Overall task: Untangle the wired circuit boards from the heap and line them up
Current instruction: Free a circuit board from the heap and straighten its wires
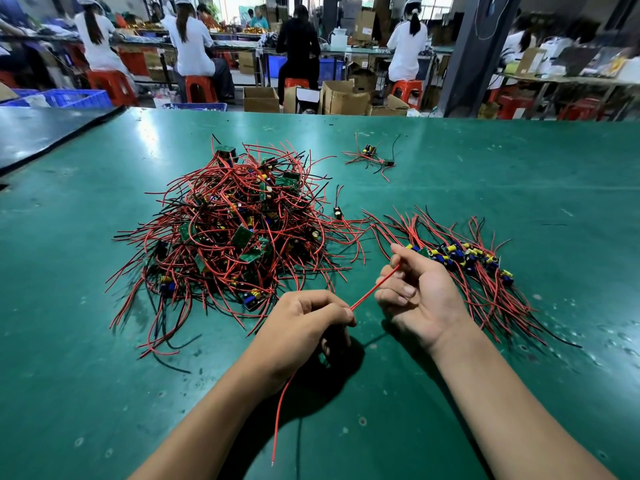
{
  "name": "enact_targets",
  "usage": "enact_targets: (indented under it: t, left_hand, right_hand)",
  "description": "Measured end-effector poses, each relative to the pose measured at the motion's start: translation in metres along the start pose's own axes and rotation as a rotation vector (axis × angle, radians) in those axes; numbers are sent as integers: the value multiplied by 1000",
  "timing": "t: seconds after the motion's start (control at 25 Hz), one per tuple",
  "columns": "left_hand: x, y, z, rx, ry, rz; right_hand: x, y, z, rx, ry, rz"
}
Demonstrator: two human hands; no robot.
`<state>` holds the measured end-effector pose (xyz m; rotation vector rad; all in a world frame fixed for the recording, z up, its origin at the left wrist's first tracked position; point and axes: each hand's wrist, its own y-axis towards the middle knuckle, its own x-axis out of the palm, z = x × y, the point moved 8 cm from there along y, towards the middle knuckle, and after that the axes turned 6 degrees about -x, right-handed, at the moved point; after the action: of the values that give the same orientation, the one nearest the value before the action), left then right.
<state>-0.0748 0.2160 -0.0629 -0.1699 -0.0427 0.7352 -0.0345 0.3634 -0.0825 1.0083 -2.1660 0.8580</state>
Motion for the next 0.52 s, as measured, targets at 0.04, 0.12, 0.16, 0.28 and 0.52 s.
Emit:
enact_targets:
  t: [0.04, 0.12, 0.16, 0.28, 0.52]
  left_hand:
    - [0, 0, 0, 2, 13, 0]
    - [-5, 0, -1, 12, 28, 39]
    - [-8, 0, -2, 15, 4, 72]
    - [-15, 2, -7, 4, -160, 148]
    - [-16, 4, -8, -18, -208, 136]
  right_hand:
    - [2, -1, 1, 9, 15, -21]
    - [5, -3, 1, -41, -77, -61]
    - [7, -3, 0, -81, -180, -94]
    - [17, -12, 16, -115, -604, -289]
    - [22, -14, 31, -142, -716, -337]
